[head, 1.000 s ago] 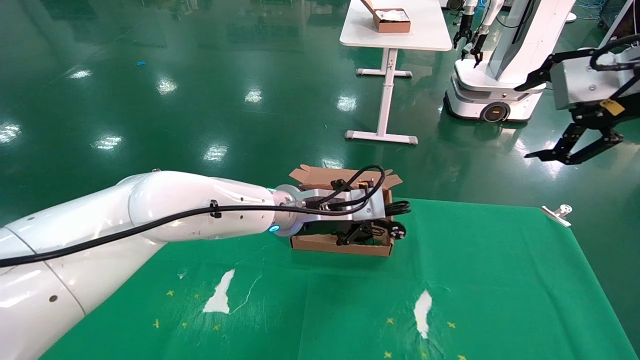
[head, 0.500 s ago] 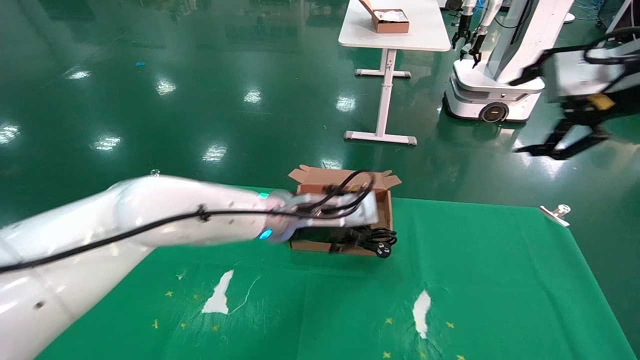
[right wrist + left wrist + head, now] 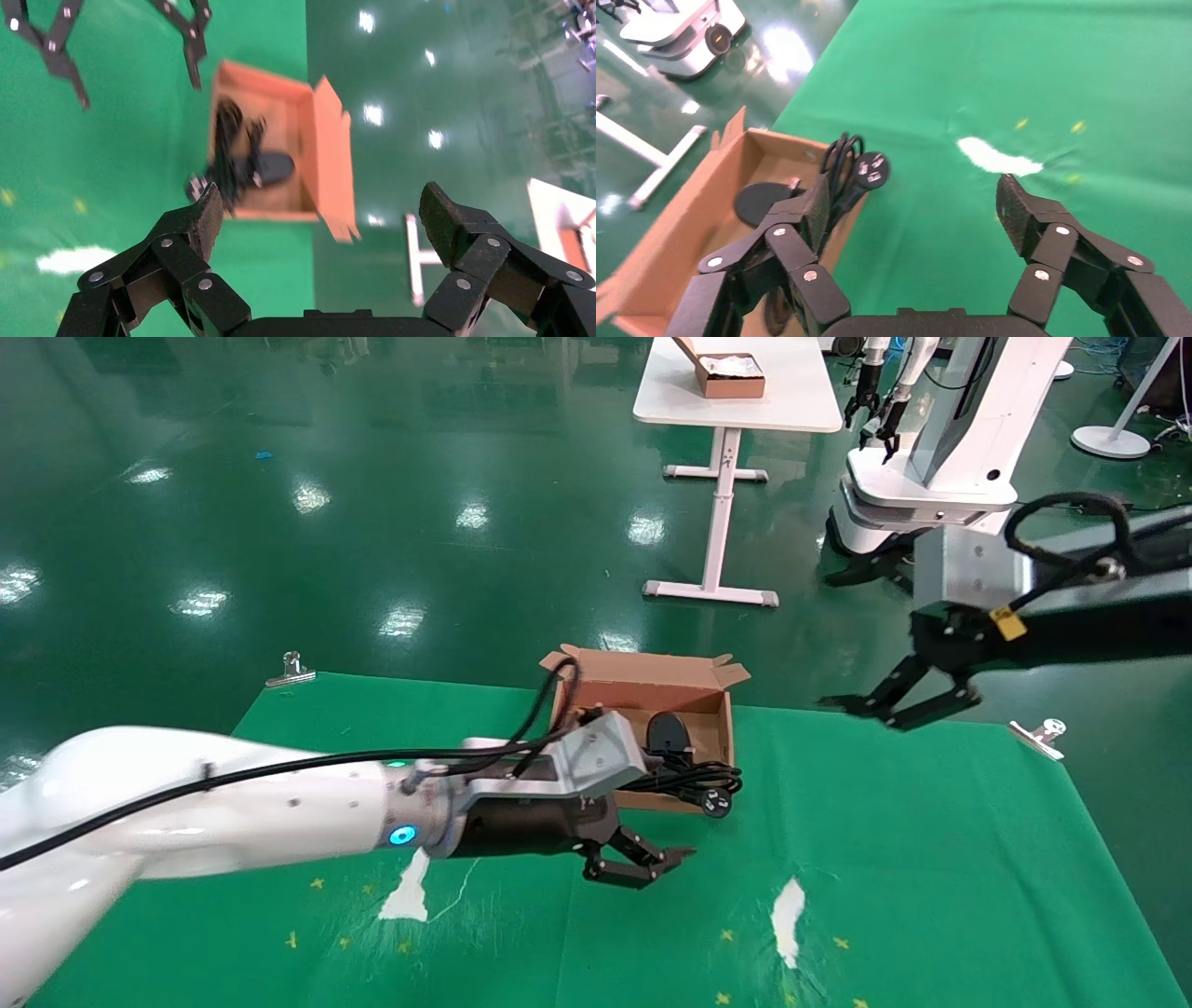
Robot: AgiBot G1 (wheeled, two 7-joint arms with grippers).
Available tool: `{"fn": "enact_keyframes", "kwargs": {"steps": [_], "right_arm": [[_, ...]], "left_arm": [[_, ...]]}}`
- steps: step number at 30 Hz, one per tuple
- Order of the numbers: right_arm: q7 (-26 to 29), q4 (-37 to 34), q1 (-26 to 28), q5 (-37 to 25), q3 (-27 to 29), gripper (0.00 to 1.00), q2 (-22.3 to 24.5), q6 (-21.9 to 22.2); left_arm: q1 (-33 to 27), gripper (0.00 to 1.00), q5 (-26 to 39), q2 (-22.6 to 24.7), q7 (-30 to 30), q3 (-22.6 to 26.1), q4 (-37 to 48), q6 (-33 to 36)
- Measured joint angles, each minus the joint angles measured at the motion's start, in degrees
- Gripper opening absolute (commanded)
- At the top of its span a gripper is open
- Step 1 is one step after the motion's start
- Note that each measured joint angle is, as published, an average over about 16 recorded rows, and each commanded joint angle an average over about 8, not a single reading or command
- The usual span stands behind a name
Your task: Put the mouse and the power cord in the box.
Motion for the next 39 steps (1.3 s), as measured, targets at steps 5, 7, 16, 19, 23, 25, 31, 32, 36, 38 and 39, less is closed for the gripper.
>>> {"fn": "enact_keyframes", "kwargs": {"steps": [5,7,16,19,23,25,31,32,36,38,39], "right_arm": [[3.70,5.36,-5.96,4.78,2.97,1.00,1.81,-0.26],[5.19,7.51,-8.36,6.70,4.17,1.00,2.54,-0.37],[11.86,17.17,-19.12,15.32,9.53,1.00,5.80,-0.83],[14.09,20.40,-22.71,18.20,11.32,1.00,6.90,-0.99],[17.06,24.69,-27.49,22.03,13.70,1.00,8.35,-1.20],[18.55,26.84,-29.89,23.95,14.90,1.00,9.07,-1.31],[23.01,33.30,-37.07,29.71,18.48,1.00,11.26,-1.62],[23.74,34.36,-38.26,30.66,19.07,1.00,11.62,-1.67],[26.54,38.40,-42.76,34.26,21.31,1.00,12.98,-1.86],[27.77,40.28,-44.88,35.94,22.35,1.00,13.61,-1.96],[28.32,41.14,-45.84,36.71,22.82,1.00,13.90,-2.00]], "left_arm": [[3.25,1.00,-3.33,-3.66,-0.37,-5.15,-2.71,4.18],[4.55,1.00,-4.67,-5.13,-0.52,-7.22,-3.79,5.86],[10.40,1.00,-10.67,-11.72,-1.18,-16.51,-8.67,13.38],[12.36,1.00,-12.67,-13.92,-1.40,-19.62,-10.30,15.90],[14.95,1.00,-15.34,-16.85,-1.70,-23.74,-12.47,19.24],[16.26,1.00,-16.68,-18.32,-1.84,-25.82,-13.55,20.92],[20.17,1.00,-20.68,-22.72,-2.29,-32.02,-16.81,25.95],[20.81,1.00,-21.34,-23.45,-2.36,-33.05,-17.35,26.78],[23.24,1.00,-23.83,-26.18,-2.63,-36.91,-19.37,29.91],[24.35,1.00,-24.97,-27.44,-2.76,-38.70,-20.29,31.35],[24.85,1.00,-25.49,-28.01,-2.81,-39.51,-20.71,32.00]]}}
